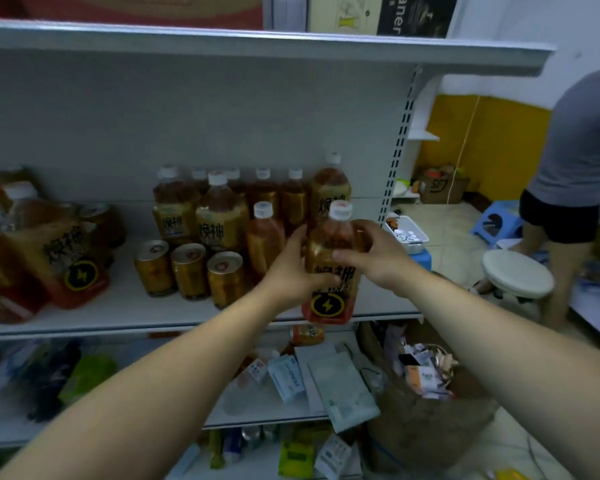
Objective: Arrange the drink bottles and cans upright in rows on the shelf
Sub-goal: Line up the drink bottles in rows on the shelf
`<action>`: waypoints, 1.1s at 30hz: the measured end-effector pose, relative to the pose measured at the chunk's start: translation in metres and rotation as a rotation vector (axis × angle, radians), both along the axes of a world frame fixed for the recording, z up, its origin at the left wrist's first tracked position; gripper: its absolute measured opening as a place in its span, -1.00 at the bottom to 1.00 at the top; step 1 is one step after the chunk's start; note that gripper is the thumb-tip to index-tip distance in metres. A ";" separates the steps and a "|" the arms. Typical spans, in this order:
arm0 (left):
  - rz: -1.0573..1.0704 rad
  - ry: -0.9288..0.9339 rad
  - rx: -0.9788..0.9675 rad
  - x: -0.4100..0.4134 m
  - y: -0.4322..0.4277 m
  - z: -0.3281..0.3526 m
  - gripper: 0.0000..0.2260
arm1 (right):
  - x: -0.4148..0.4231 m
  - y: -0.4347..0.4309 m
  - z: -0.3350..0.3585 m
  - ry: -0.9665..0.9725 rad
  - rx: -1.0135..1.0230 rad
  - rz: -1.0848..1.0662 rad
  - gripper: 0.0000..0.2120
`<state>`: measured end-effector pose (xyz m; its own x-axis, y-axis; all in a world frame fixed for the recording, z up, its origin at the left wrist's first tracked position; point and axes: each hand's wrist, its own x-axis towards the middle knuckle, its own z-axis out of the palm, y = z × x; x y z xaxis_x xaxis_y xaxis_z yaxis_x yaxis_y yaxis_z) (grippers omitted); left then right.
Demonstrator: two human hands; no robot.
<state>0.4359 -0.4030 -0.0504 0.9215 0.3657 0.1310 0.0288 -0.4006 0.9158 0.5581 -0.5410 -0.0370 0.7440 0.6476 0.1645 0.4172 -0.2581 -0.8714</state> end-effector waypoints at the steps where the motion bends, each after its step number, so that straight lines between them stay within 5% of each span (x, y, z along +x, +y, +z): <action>1: 0.028 0.022 0.148 0.002 0.005 0.002 -0.16 | 0.010 -0.003 -0.002 0.018 0.018 -0.030 -0.55; 4: 0.303 -0.157 0.756 0.001 0.031 0.015 -0.45 | 0.042 -0.008 -0.004 0.049 0.039 -0.068 -0.41; 6: 0.447 -0.138 0.884 0.004 0.051 0.021 -0.41 | 0.054 -0.004 -0.004 0.082 0.082 -0.067 -0.39; 10: 0.390 0.139 0.691 0.018 0.073 0.014 -0.20 | 0.067 0.006 -0.013 -0.105 0.006 -0.044 -0.22; 27: 0.401 0.067 0.512 0.023 0.087 -0.005 -0.18 | 0.175 0.021 -0.014 -0.322 -0.214 -0.221 -0.27; 33: 0.395 0.062 0.534 0.024 0.086 -0.004 -0.18 | 0.185 0.032 -0.018 -0.268 -0.180 -0.200 -0.08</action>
